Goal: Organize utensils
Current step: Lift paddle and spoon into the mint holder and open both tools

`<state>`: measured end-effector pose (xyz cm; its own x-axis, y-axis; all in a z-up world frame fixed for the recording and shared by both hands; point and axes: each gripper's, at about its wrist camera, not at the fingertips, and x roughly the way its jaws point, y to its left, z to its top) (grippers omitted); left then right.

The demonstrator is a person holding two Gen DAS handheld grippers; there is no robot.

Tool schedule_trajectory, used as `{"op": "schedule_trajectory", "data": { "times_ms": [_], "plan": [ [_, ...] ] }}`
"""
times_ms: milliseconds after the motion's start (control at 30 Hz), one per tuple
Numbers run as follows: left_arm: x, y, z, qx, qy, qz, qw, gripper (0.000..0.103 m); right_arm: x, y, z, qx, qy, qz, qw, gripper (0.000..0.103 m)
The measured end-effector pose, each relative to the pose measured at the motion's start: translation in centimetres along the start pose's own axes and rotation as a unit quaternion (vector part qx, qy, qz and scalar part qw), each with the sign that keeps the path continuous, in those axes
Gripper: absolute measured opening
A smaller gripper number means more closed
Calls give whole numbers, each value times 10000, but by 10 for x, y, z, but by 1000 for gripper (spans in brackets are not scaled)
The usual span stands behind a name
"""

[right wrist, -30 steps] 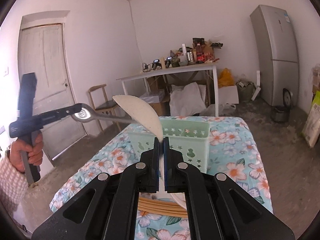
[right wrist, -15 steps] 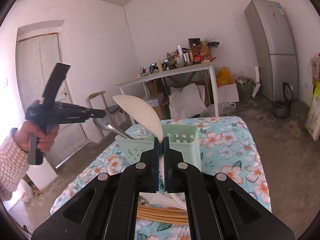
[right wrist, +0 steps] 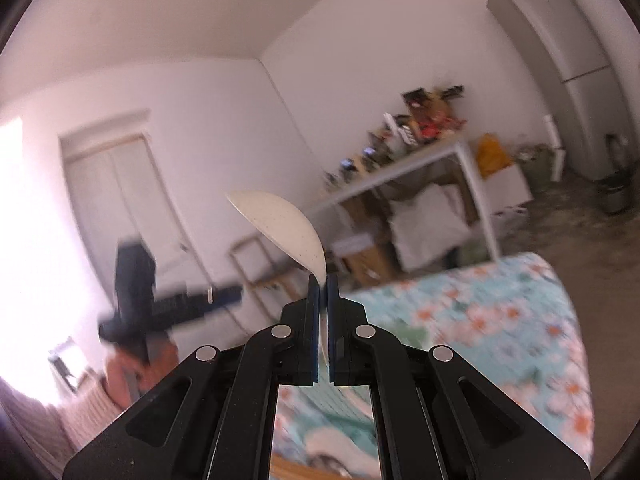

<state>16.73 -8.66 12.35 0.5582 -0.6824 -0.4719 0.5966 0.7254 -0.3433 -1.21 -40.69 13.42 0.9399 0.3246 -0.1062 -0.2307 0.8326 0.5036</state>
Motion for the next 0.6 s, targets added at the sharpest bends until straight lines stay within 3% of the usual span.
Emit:
{"op": "schedule_trajectory", "data": {
  "times_ms": [200,400,600],
  "plan": [
    [-24,17,-44,-111,15,143,9998,57,42,-37,22,502,55,555,9972,2],
    [-30,38,-83,-376,173,276,9988,57,72,-67,8,581,409,406,9966,2],
    [-24,48,-100,-552,286,287,9976,57,75,-79,-20,442,920,90,9947,5]
  ]
}}
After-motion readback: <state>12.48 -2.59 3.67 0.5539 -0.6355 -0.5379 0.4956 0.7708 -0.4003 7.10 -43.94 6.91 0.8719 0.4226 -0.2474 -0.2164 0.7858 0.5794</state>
